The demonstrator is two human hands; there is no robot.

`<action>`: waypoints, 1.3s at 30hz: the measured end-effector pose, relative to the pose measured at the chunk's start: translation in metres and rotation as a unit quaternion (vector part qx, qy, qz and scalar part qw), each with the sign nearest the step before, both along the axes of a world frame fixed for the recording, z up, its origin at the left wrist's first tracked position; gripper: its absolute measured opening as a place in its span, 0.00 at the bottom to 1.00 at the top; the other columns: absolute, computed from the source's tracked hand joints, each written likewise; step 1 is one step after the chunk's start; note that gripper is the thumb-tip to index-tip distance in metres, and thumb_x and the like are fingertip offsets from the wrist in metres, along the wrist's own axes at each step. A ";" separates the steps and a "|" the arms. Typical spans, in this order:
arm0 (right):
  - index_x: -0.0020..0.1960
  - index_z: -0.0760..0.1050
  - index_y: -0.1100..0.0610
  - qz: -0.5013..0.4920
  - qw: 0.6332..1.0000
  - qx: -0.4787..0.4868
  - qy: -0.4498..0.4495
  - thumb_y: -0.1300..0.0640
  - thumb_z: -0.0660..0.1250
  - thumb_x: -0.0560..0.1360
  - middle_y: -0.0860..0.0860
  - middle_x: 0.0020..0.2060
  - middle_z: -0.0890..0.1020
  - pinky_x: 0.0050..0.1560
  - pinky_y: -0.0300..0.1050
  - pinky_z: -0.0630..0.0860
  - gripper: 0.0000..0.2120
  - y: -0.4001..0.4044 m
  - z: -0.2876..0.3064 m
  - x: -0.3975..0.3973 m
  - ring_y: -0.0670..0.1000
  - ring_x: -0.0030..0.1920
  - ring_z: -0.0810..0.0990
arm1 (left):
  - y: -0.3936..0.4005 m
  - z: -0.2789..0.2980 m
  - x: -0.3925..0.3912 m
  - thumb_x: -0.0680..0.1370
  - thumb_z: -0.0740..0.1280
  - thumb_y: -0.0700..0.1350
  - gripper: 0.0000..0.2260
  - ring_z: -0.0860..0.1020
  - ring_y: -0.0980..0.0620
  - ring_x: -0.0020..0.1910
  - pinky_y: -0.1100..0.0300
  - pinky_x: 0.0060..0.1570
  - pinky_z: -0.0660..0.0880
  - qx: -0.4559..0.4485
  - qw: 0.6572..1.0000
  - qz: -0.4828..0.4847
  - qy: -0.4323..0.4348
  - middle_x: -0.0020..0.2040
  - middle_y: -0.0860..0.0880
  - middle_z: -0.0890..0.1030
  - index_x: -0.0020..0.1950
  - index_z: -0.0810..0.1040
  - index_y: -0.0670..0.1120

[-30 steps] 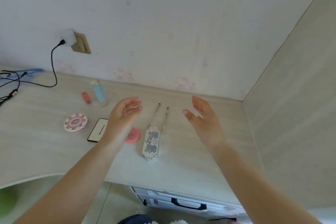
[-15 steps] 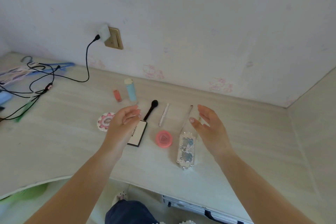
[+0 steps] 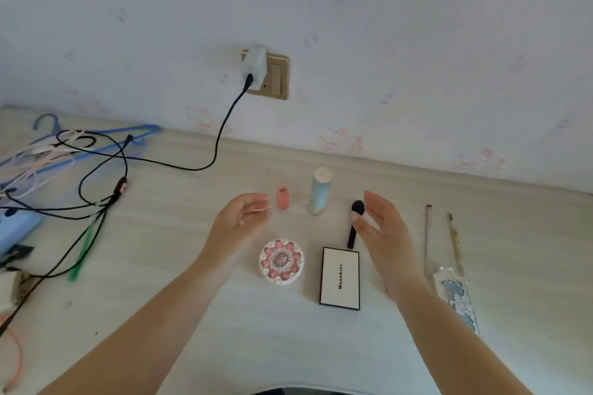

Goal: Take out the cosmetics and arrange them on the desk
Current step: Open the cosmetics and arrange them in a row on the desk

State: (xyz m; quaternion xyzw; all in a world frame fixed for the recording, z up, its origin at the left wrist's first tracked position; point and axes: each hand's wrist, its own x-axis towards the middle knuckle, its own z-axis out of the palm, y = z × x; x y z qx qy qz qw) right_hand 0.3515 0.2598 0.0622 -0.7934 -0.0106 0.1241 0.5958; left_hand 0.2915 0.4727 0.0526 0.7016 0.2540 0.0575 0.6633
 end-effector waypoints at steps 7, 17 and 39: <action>0.66 0.68 0.48 0.006 1.000 -0.012 0.004 0.57 0.67 0.75 0.38 0.58 0.72 0.60 0.36 0.63 0.21 0.030 -0.012 0.004 0.40 0.64 0.69 | 0.023 -0.020 0.012 0.75 0.68 0.40 0.11 0.79 0.60 0.50 0.66 0.48 0.73 -0.021 1.000 -0.014 0.019 0.54 0.50 0.81 0.57 0.78 0.48; 0.64 0.65 0.44 0.039 0.994 0.007 -0.105 0.60 0.71 0.72 0.40 0.62 0.73 0.62 0.33 0.67 0.26 0.036 -0.079 0.060 0.35 0.62 0.70 | 0.003 -0.054 0.041 0.75 0.68 0.39 0.11 0.80 0.61 0.51 0.72 0.48 0.74 0.000 0.992 -0.082 -0.097 0.52 0.53 0.82 0.57 0.78 0.48; 0.53 0.75 0.52 0.103 0.968 0.117 -0.199 0.63 0.68 0.74 0.52 0.49 0.82 0.52 0.49 0.80 0.11 0.055 -0.036 -0.038 0.51 0.49 0.83 | -0.012 -0.064 -0.029 0.72 0.72 0.45 0.18 0.76 0.61 0.58 0.65 0.55 0.74 0.129 0.949 -0.114 -0.266 0.57 0.57 0.78 0.60 0.73 0.52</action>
